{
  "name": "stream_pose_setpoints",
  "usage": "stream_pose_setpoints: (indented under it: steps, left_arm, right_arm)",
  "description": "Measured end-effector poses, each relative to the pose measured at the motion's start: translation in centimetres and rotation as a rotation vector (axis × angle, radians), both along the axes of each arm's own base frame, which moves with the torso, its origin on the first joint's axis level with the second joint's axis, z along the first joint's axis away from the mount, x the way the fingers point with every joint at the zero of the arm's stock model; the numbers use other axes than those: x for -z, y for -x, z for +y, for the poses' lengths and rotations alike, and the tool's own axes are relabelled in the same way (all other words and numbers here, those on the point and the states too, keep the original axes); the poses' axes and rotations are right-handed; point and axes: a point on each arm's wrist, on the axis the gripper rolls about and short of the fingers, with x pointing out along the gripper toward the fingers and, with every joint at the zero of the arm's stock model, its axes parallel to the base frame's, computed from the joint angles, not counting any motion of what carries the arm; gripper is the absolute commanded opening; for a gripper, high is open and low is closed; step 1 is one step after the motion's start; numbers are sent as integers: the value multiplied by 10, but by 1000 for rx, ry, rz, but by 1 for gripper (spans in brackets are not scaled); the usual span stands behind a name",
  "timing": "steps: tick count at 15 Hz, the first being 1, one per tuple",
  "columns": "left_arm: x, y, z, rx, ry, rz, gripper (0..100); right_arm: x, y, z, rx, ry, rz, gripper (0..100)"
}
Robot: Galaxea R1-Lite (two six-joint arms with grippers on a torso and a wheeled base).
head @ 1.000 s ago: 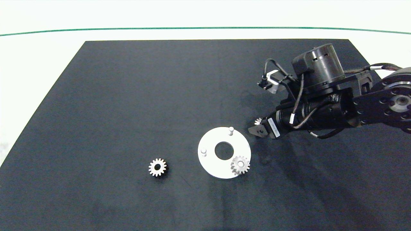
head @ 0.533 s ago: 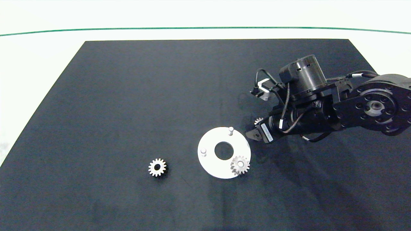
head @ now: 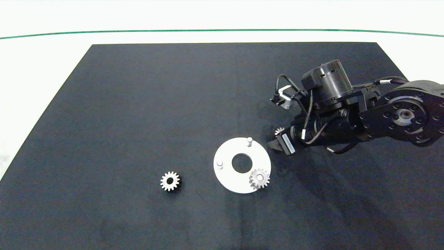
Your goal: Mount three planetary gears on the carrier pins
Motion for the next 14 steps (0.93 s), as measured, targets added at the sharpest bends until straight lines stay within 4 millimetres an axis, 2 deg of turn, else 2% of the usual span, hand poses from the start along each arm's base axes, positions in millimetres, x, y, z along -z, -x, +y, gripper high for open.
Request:
stream_pose_setpoints:
  steps: [14]
  left_arm:
    - [0, 0, 1, 23, 2, 1, 100]
  right_arm:
    - [4, -13, -1, 17, -16, 8, 41]
